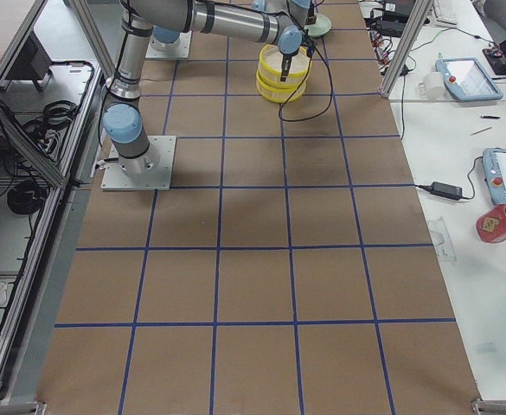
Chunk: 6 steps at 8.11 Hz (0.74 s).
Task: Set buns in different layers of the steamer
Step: 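Grasp the dark red-brown bun on the plate with the left gripper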
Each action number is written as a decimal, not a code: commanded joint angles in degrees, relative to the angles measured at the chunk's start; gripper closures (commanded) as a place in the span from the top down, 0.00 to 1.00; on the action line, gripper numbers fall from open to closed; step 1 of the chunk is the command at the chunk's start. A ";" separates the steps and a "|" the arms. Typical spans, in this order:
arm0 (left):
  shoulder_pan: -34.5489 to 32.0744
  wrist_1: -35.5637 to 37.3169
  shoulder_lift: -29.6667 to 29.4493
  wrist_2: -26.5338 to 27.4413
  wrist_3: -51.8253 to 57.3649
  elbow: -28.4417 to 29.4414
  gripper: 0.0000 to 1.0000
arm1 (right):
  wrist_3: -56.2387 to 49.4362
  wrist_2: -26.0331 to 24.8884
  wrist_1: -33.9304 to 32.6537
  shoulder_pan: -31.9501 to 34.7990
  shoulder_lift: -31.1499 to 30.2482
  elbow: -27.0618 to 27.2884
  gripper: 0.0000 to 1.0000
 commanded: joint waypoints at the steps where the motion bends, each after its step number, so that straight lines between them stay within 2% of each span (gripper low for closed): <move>1: 0.01 2.22 -0.19 2.79 0.88 0.15 0.85 | -0.15 -0.51 -0.65 0.65 -2.12 2.94 0.00; 4: 0.01 6.35 -2.46 3.60 1.85 0.67 0.85 | 0.02 -0.60 -1.00 0.47 -2.13 3.03 0.00; 5: 0.01 6.46 -2.91 3.60 2.28 0.76 0.85 | 0.11 -0.69 -1.09 0.47 -2.13 3.12 0.20; 6: 0.01 6.55 -3.35 3.60 2.29 0.94 0.83 | 0.29 -0.78 -1.09 0.47 -2.13 3.12 0.65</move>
